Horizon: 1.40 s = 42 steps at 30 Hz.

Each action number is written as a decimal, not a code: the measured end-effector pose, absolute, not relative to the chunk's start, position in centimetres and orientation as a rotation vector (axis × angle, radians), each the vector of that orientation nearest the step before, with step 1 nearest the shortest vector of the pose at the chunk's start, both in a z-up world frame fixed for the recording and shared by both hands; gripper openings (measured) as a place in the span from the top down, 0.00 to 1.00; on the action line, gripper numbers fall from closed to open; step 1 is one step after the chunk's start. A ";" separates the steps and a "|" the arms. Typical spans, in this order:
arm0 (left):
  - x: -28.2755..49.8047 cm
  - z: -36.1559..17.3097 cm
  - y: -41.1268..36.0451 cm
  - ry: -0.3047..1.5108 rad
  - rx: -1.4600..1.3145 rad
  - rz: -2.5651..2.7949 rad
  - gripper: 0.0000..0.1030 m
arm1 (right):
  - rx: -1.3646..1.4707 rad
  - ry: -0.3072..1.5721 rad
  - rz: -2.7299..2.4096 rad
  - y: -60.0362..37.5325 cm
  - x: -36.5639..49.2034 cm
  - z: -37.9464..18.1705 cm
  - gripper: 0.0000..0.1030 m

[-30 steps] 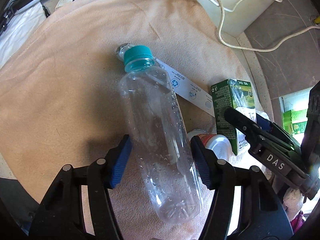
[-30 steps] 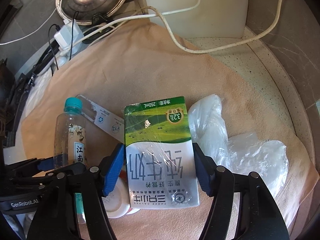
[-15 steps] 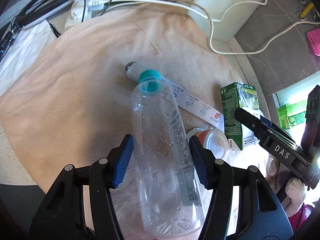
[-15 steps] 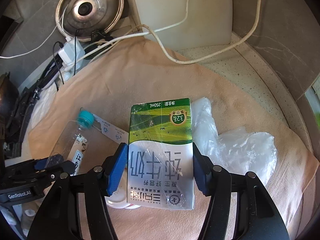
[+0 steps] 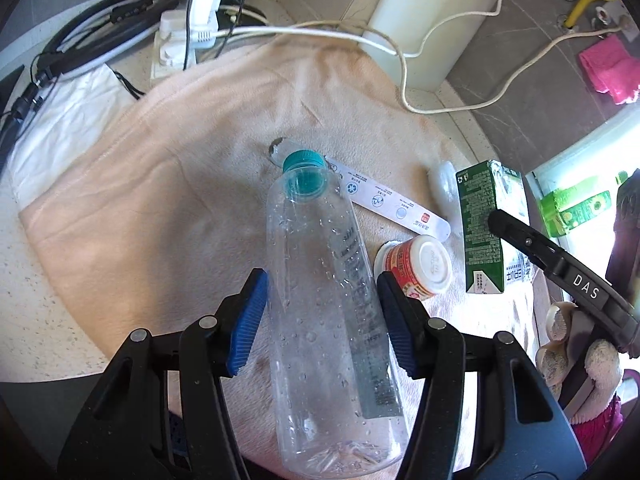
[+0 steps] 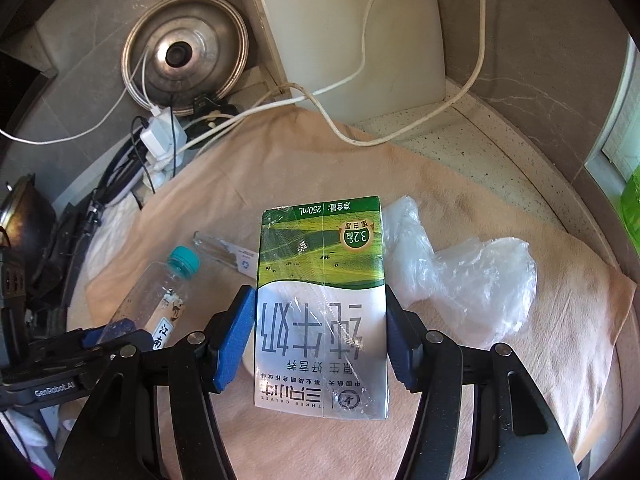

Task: Collect trash
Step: 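Carry bottle and milk carton down over the blue wastebasket with both tools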

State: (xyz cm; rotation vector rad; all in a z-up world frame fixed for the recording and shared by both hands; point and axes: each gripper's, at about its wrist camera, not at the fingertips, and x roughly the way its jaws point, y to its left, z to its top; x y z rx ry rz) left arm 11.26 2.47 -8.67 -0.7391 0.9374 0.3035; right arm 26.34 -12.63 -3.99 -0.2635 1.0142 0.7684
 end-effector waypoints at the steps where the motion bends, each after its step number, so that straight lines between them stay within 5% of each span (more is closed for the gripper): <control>1: 11.0 -8.5 2.5 0.932 -0.735 0.299 0.44 | -0.256 1.009 0.771 -12.7 26.0 -3.7 0.42; 42: -8.8 -8.9 5.7 0.956 -0.596 0.106 0.44 | -0.033 0.995 0.779 -12.2 2.2 -2.8 0.42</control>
